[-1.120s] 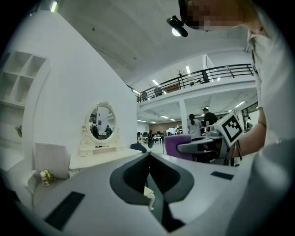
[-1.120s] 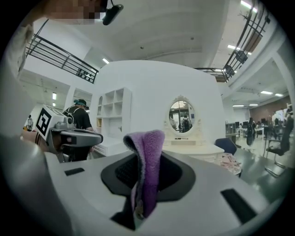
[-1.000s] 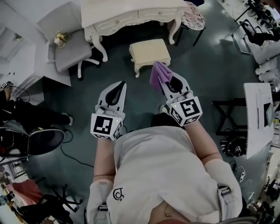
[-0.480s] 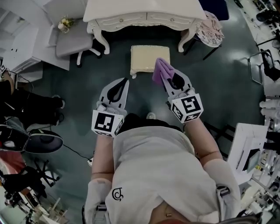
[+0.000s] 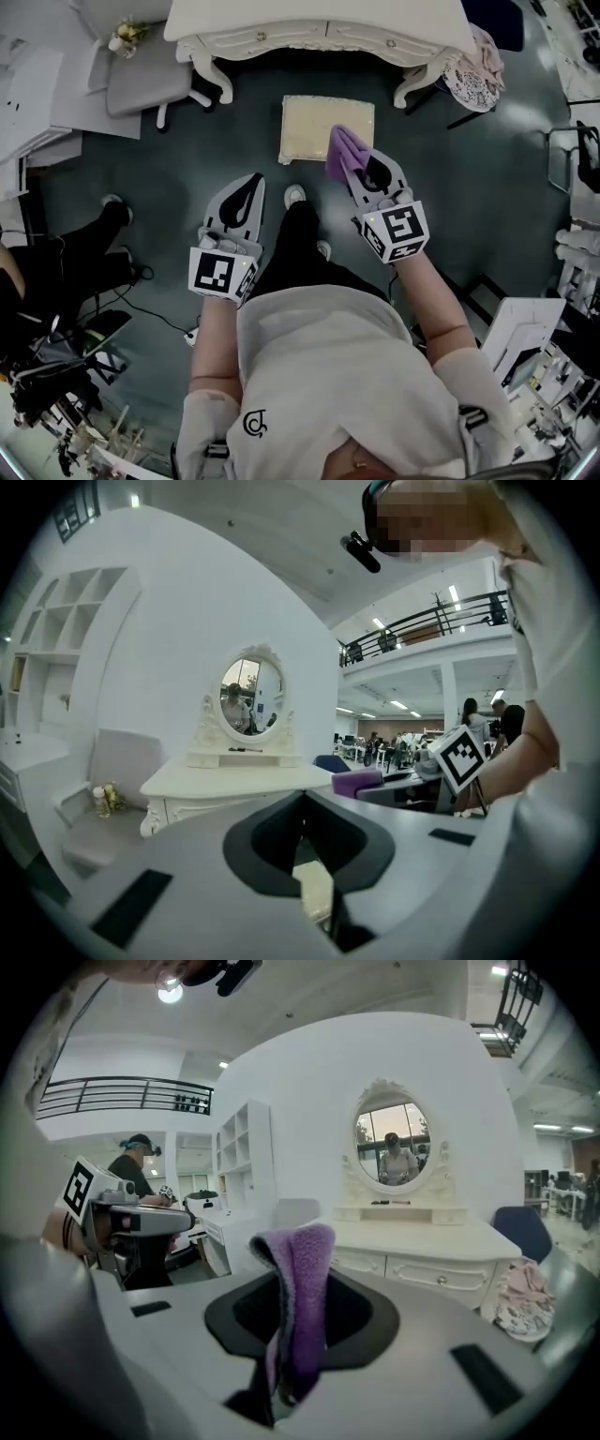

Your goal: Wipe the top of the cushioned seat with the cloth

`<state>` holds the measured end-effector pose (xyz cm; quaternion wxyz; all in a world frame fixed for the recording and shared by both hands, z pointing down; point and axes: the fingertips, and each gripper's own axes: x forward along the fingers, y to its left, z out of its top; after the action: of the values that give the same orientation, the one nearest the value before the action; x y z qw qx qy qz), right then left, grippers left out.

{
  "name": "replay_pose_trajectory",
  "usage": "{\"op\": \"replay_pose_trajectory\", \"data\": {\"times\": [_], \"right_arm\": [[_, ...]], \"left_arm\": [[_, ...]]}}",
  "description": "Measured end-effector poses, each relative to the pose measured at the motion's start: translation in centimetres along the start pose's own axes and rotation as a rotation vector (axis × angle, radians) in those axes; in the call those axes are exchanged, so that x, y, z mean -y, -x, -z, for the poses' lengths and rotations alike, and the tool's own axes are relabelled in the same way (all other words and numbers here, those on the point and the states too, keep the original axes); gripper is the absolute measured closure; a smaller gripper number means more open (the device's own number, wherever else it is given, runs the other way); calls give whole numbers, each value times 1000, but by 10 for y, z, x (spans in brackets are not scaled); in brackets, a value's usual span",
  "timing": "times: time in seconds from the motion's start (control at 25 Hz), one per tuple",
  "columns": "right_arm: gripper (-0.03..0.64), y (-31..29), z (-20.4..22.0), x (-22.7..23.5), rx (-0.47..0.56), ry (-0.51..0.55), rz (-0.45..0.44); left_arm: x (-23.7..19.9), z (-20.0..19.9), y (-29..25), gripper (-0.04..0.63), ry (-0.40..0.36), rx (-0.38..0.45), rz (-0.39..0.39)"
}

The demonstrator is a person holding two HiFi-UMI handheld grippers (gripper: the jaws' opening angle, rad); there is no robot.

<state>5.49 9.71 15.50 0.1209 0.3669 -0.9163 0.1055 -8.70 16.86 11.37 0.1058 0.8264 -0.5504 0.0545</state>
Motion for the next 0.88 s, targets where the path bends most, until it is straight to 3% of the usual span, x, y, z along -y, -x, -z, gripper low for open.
{"op": "replay_pose_trajectory", "data": {"times": [0.44,0.56,0.88], "right_arm": [[528,-166,62,48,-148,-36,13],[528,-204,91,55,-192,-55,8],[528,-282,200,69,-370,-99,-39]], "left_arm": [[-107,56,-140,581,12,-65,124],[-130,70,-171,581,32,-22,125],[-168,150,-213,581,116,-58,104]]}}
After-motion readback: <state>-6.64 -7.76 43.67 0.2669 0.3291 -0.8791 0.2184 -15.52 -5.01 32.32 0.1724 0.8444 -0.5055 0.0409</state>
